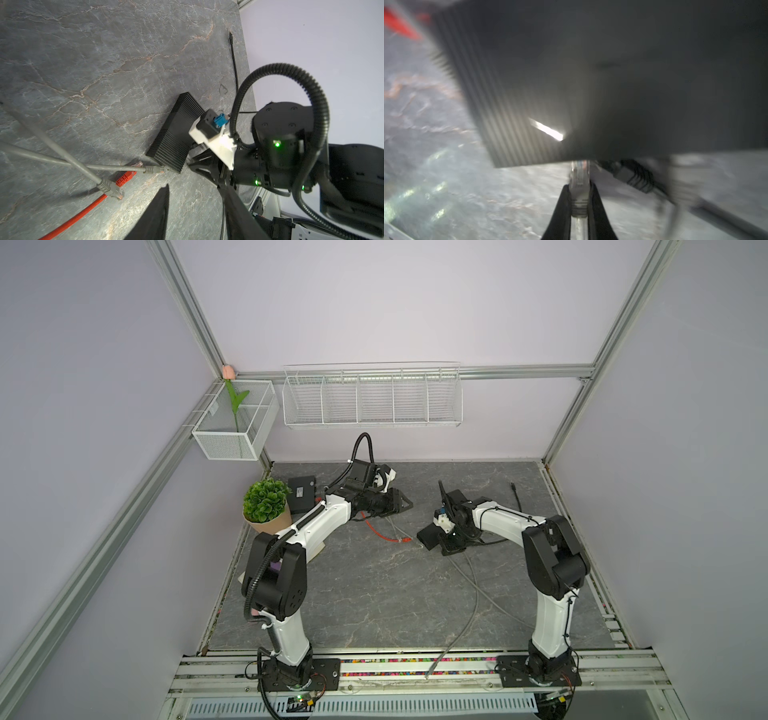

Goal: Insert the plug into the switch port

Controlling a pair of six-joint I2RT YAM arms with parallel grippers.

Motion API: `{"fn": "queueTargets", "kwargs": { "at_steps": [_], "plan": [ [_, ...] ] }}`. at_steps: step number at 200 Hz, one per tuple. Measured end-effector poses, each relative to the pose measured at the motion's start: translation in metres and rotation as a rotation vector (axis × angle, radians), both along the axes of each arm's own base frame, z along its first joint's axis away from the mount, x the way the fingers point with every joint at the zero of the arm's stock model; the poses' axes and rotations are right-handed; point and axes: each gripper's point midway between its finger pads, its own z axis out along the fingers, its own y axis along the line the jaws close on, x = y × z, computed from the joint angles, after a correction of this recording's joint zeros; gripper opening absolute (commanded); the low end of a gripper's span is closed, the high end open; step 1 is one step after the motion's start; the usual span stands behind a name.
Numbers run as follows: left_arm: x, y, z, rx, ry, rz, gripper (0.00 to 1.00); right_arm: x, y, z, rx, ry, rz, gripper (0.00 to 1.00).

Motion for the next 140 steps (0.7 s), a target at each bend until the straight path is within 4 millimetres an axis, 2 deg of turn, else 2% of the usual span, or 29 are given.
{"fn": "queueTargets", "kwargs": {
  "at_steps": [22, 38, 58, 81, 96, 140],
  "plan": [
    [0.000, 0.000, 0.000, 0.000, -0.001, 0.000, 0.45, 0.012, -0.042, 0.001, -0.070, -0.007, -0.112, 0.07],
    [0.000, 0.000, 0.000, 0.000, 0.000, 0.000, 0.45, 0.014, -0.053, 0.002, -0.103, -0.010, -0.127, 0.07],
    [0.000, 0.000, 0.000, -0.001, -0.001, 0.000, 0.45, 0.007, -0.036, 0.006, -0.114, -0.025, -0.056, 0.07],
    [0.001, -0.001, -0.001, 0.000, 0.002, -0.001, 0.45, -0.002, 0.007, 0.016, -0.082, -0.063, 0.086, 0.07],
    [0.005, -0.003, -0.004, 0.001, 0.006, -0.001, 0.45, -0.004, 0.024, 0.023, -0.060, -0.083, 0.140, 0.07],
    [0.025, -0.014, -0.028, 0.020, 0.034, -0.010, 0.46, 0.008, 0.022, 0.031, -0.057, -0.117, 0.165, 0.07]
  ]
}}
